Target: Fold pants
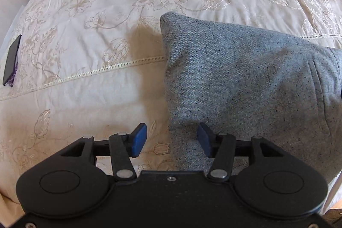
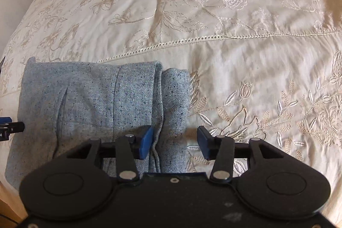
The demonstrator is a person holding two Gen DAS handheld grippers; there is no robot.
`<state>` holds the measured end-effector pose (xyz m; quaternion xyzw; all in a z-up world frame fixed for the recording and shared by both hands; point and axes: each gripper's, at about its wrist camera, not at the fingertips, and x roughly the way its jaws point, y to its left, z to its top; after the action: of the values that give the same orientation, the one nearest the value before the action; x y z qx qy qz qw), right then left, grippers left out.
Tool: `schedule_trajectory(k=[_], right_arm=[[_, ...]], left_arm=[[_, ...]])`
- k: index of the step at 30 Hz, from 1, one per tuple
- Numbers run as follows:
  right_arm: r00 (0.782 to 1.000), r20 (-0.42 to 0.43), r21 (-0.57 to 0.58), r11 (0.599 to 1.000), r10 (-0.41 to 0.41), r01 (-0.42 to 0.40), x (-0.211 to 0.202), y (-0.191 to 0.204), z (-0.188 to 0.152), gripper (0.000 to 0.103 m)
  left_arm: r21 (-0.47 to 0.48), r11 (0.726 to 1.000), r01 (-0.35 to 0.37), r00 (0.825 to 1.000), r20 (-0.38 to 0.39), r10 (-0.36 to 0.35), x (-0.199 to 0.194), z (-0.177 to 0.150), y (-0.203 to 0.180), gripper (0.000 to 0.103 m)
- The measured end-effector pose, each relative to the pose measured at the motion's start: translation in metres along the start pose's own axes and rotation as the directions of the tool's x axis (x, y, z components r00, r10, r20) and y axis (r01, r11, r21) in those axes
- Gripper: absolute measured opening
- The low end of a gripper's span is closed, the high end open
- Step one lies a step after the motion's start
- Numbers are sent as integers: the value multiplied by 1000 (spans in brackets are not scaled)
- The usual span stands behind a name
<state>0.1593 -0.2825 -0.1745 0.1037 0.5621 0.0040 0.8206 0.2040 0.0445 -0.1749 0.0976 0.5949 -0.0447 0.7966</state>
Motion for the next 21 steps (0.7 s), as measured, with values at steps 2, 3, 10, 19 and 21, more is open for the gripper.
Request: schedule_trajectory(k=[2, 3, 10, 19, 21], right_arm=[[1000, 2, 13, 1000, 11, -11, 4, -1, 0, 53], [1000, 3, 20, 1000, 17, -17, 3, -1, 1, 53], [994, 26, 57, 993, 107, -108, -27, -10, -4, 53], [989, 10, 134, 980, 147, -147, 10, -2, -9, 61], [988, 2, 174, 973, 153, -151, 14, -2, -6, 62]], left_arm=[[8, 1000, 29, 1000, -4, -29, 5, 0, 2, 59], [12, 999, 41, 999, -9, -41, 8, 0, 4, 60], [-68, 987, 145, 989, 30, -143, -3, 3, 32, 63], [-61, 983, 176, 984, -24, -178, 38, 8, 8, 77], [-122, 975, 188, 981, -26, -192, 41, 12, 8, 77]])
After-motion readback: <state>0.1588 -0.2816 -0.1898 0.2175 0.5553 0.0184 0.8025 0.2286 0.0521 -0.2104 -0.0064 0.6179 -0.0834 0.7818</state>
